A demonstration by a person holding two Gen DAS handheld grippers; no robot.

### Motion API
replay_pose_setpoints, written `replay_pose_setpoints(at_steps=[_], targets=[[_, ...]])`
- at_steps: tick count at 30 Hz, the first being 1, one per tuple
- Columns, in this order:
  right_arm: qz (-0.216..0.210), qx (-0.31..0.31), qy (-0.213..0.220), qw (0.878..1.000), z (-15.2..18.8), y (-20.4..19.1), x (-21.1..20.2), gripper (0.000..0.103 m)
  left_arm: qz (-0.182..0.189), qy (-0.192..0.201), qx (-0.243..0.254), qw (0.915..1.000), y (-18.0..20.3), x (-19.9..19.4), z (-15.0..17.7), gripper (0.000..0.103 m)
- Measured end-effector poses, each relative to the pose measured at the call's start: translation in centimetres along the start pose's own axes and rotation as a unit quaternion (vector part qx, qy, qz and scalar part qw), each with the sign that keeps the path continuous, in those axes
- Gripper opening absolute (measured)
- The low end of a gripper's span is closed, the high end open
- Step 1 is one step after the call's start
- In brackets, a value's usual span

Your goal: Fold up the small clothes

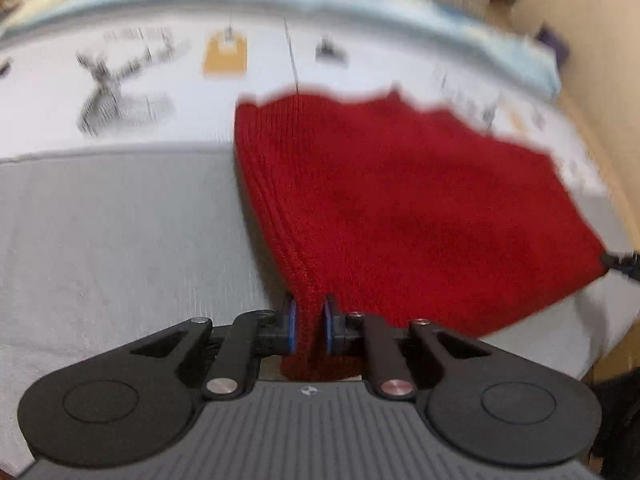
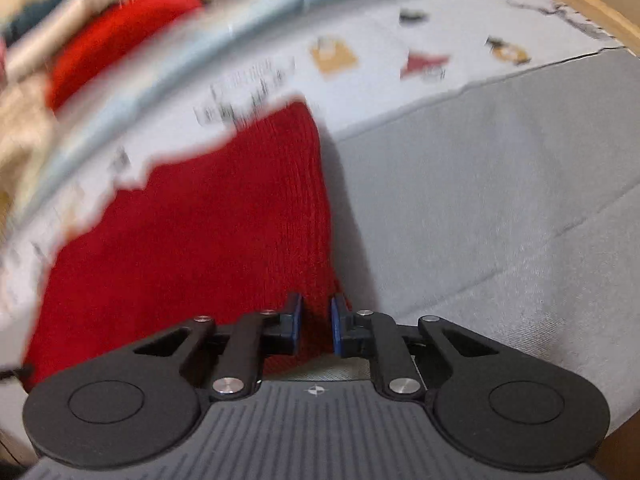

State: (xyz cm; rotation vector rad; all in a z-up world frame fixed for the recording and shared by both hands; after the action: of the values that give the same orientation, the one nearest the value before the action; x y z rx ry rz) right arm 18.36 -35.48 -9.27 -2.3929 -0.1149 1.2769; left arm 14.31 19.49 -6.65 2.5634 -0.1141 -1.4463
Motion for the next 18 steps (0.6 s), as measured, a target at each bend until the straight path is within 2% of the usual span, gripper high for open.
replay_pose_setpoints(at_steps=[1, 3, 6, 7, 8, 9, 10, 12, 14, 16, 18], targets=[[-0.012, 0.006, 0.018, 1.000, 0.1, 0.1, -0.9, 0.014, 0.001, 0.021, -0.008, 0.9998, -0.1, -0.9, 0.1, 0.013], [-0.001, 0.000, 0.023, 1.000, 0.4, 0.0, -1.2, 0.014, -0.017, 0.050, -0.015, 0.9985, -0.2, -1.3, 0.6, 0.014], [0.059, -0.014, -0.013, 0.998, 1.0, 0.2, 0.8, 0.016, -0.072, 0.003, -0.010, 0.9973, 0.0, 1.2, 1.1, 0.019], [0.075, -0.024, -0.025, 0.997, 1.4, 0.4, 1.2, 0.016, -0.090, 0.000, -0.009, 0.9959, -0.1, 1.5, 1.2, 0.020], [0.091, -0.034, -0.029, 0.995, 1.5, 0.5, 1.4, 0.018, -0.105, 0.014, -0.006, 0.9944, 0.0, 1.2, 1.3, 0.021], [0.104, -0.040, -0.022, 0.994, 1.5, 0.3, 1.2, 0.025, -0.115, 0.032, -0.002, 0.9929, 0.2, 0.5, 1.2, 0.022], [0.108, -0.045, -0.005, 0.993, 1.4, 0.1, 0.6, 0.032, -0.117, 0.052, 0.002, 0.9918, 0.4, -0.3, 1.1, 0.022], [0.084, -0.050, 0.020, 0.995, 1.2, -0.5, -0.3, 0.037, -0.087, 0.078, 0.006, 0.9932, 0.7, -1.6, 1.1, 0.022], [0.058, -0.063, 0.022, 0.996, 1.0, -1.0, -0.4, 0.038, -0.062, 0.060, 0.010, 0.9963, 1.2, -1.3, 1.4, 0.022], [0.046, -0.078, 0.006, 0.996, 1.3, -1.4, 0.3, 0.041, -0.057, 0.024, 0.022, 0.9978, 1.5, -0.1, 2.0, 0.022], [0.049, -0.082, -0.025, 0.995, 1.8, -1.5, 1.4, 0.042, -0.083, -0.025, 0.051, 0.9949, 1.7, 2.0, 2.8, 0.021]])
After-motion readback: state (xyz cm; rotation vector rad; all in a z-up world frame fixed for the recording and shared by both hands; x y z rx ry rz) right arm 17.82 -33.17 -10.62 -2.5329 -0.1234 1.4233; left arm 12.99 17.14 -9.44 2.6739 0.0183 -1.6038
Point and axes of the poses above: each gripper's, at about its wrist camera, not at the fingertips, and x roughly the way its jaws point, y to its right, z to its underside, the point moved 1 cm from there along x, roughly the way its jaws point, and after that the axes turned 3 degrees about y, right-handed, at the moved point
